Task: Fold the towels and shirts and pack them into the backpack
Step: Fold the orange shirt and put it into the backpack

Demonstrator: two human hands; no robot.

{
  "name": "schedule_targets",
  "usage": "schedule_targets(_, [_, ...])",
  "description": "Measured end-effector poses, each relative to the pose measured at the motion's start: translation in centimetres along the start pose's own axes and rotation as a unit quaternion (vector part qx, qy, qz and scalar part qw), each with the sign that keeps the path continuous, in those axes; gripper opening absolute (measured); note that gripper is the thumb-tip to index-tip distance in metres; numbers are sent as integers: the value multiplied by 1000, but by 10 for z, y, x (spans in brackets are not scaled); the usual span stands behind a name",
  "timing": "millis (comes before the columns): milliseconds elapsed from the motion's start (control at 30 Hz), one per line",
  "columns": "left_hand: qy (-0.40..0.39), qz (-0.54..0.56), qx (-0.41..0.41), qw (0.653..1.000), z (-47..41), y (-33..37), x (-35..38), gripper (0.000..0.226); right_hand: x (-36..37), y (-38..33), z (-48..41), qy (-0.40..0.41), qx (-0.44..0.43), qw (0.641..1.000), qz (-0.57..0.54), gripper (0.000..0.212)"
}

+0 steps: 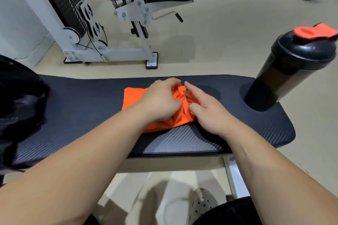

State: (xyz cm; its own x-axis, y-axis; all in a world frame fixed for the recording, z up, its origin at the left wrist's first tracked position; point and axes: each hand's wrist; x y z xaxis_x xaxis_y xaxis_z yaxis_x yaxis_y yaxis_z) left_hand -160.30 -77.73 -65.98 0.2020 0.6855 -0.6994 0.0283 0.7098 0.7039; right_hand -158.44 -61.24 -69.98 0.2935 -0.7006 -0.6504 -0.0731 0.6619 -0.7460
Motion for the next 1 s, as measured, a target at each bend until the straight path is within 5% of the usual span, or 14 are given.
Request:
schedule_targets(200, [61, 172, 20, 983, 8, -22, 0, 58, -1, -2, -7, 61, -26, 992, 111, 47])
schedule_targets(367, [173, -18, 126, 977, 24, -37, -2, 41, 3, -15, -10, 107, -18, 964, 244, 66])
schedule_targets(467, [93, -135, 117, 980, 16, -39, 6, 61, 4, -26, -11, 161, -45, 951, 261, 65])
schedule_targets(600, [-43, -209, 90, 973, 0, -45, 34, 70, 14, -23, -15, 91, -29, 952, 292, 61])
schedule_targets(1000, [-53, -169, 101, 979, 16, -53, 13, 58, 19, -12, -32, 86, -41, 962, 258, 58])
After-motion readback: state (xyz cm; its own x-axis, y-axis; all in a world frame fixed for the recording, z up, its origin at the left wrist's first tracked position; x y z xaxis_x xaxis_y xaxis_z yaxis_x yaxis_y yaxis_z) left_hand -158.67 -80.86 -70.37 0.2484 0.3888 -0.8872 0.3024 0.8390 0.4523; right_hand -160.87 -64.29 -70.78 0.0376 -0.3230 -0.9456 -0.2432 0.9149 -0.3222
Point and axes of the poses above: each hand's wrist, its own z-axis away from the middle knuckle, its own x-axis out of the palm, y = z × x, and after that the axes turned 12 degrees about z, right-handed
